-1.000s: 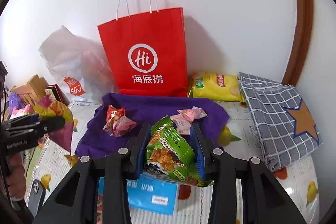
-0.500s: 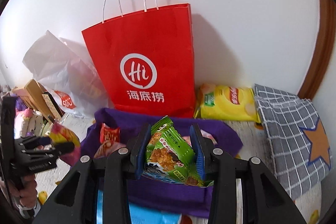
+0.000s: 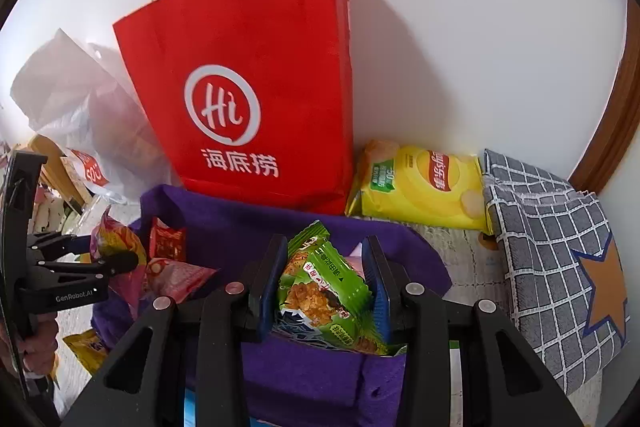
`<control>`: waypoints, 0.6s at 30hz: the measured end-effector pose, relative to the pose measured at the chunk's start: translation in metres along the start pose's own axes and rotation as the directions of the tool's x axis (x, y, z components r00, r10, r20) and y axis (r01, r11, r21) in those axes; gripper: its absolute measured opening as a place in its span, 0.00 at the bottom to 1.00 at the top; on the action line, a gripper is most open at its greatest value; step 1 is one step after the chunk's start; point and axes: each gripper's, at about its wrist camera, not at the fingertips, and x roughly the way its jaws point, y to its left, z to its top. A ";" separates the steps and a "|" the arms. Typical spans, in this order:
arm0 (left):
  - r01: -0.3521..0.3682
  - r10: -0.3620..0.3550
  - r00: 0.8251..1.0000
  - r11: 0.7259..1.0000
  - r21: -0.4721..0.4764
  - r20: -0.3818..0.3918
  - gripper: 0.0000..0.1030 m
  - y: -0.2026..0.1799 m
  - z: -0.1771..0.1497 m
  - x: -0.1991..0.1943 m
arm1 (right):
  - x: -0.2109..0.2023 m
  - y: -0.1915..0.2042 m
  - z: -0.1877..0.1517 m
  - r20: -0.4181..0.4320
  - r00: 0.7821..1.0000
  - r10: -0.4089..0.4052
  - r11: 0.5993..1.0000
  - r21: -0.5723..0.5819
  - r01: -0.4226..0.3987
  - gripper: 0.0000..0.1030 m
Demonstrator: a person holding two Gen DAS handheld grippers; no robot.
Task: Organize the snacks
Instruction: 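Lower the green snack bag onto the towel and open the right gripper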
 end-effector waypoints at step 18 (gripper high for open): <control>0.048 -0.048 0.999 0.999 -0.010 -0.025 0.55 0.002 0.000 0.007 | 0.056 0.009 -0.018 -0.167 0.986 0.017 0.999 -0.026 -0.021 0.38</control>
